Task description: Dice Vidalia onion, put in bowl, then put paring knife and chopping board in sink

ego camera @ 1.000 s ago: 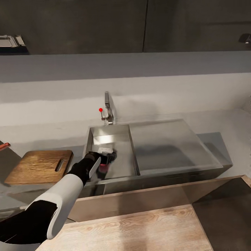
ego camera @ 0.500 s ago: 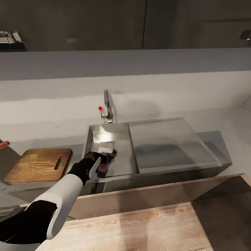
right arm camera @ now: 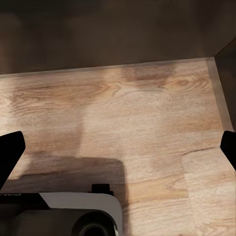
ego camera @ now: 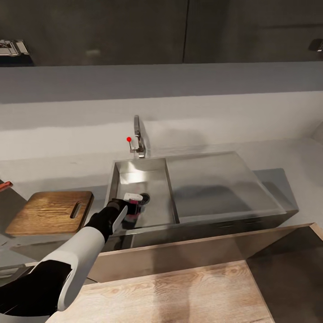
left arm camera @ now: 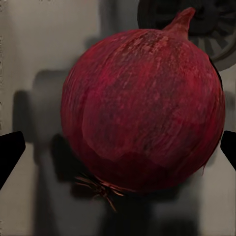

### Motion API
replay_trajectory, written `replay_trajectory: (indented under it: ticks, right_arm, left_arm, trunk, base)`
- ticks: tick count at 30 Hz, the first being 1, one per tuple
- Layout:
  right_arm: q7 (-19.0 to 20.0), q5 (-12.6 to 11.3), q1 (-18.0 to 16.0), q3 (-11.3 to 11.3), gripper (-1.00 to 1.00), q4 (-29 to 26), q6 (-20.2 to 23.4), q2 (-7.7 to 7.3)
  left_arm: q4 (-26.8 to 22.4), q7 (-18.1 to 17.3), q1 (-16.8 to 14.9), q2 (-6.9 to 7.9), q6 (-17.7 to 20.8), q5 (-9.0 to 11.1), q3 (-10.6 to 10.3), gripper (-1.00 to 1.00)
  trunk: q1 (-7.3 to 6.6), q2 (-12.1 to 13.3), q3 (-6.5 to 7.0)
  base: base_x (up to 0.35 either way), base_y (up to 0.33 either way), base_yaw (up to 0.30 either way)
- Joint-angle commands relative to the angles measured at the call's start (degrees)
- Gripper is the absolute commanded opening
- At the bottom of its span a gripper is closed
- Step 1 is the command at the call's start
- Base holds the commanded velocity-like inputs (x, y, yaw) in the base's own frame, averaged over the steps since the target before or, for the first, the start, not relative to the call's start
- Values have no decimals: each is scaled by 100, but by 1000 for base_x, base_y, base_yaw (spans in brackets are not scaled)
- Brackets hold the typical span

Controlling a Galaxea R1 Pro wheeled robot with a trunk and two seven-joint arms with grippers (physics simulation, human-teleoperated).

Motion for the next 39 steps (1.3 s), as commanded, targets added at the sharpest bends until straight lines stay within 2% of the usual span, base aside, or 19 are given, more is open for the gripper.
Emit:
replay_trajectory:
  ticks: [1, 33, 34, 39]
  right_arm:
    - [-30, 60, -1, -31, 100, 0, -16, 1]
    - [-39, 59, -2, -31, 100, 4, -17, 4]
    - [-39, 59, -3, -31, 100, 4, -17, 4]
    - [-39, 60, -1, -32, 100, 4, -17, 4]
  left_arm:
    - [-19, 41, -2, 4, 28, 32, -35, 100]
    - [-45, 48, 2, -3, 36, 29, -35, 100]
    - [-47, 46, 4, -6, 36, 30, -38, -100]
    - [-56, 44, 10, -20, 44, 21, -35, -100]
  trunk:
    - [3, -10, -9]
    - [3, -10, -9]
    - [3, -10, -9]
    - [3, -10, -9]
  base:
    - [0, 0, 0]
    - [20, -8, 0]
    - [0, 0, 0]
    - [0, 0, 0]
